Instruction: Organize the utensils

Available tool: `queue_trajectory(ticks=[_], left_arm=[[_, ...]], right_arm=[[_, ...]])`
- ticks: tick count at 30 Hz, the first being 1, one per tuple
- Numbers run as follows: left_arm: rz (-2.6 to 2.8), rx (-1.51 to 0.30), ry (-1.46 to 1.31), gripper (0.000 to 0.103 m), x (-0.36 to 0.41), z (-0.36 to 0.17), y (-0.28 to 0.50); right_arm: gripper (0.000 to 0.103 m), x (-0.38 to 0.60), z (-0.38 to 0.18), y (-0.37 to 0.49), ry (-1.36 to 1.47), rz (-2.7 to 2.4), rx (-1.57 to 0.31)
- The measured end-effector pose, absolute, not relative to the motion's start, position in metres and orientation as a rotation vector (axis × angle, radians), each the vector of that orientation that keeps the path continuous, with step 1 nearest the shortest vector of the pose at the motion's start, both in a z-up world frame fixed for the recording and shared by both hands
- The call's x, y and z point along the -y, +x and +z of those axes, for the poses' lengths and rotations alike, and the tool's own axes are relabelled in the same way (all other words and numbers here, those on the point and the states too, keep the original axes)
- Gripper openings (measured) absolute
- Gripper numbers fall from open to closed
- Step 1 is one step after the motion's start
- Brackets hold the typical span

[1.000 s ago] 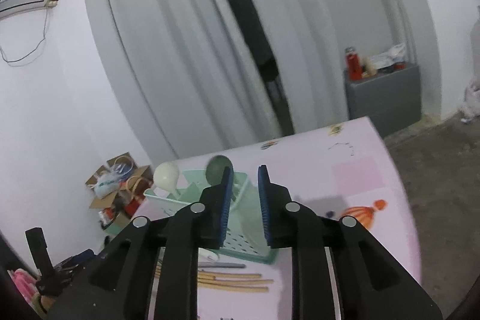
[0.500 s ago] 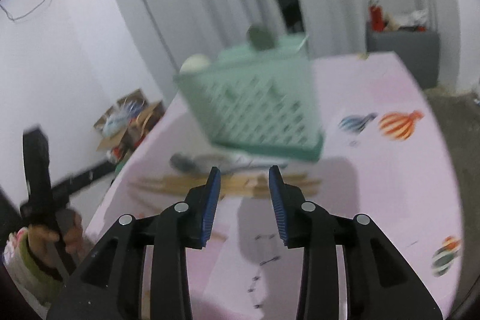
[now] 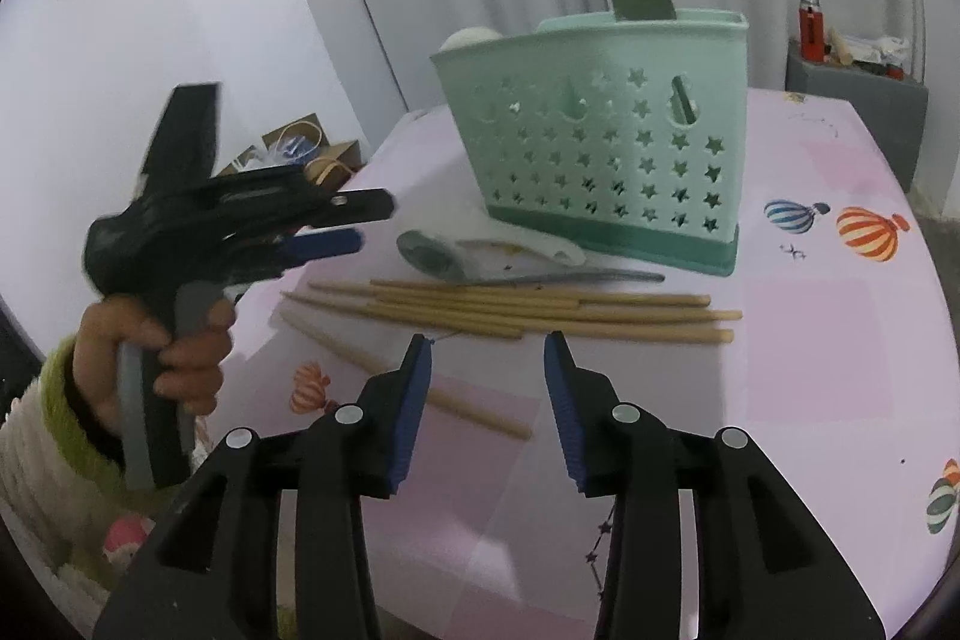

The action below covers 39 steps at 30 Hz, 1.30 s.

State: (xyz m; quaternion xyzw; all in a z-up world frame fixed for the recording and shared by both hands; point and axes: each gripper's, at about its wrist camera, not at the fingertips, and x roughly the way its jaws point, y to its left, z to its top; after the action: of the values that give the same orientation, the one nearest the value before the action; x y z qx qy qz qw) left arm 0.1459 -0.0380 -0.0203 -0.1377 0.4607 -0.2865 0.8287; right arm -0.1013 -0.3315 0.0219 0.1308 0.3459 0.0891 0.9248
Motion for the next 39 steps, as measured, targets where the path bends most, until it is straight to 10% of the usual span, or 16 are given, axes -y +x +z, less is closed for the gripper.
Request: queue_trajectory(ticks=[15, 39], left_arm=[[-0.567, -1.052, -0.284, 0.004, 0.055, -0.045, 0.160], [-0.285, -0.653, -0.509, 0.001, -0.120, 0.035, 0.116]], right_arm=[[0.038, 0.336, 0.018, -0.104, 0.293, 0.189, -0.718], [0.051, 0.302, 0.069, -0.070, 0.064, 0.280, -0.617]])
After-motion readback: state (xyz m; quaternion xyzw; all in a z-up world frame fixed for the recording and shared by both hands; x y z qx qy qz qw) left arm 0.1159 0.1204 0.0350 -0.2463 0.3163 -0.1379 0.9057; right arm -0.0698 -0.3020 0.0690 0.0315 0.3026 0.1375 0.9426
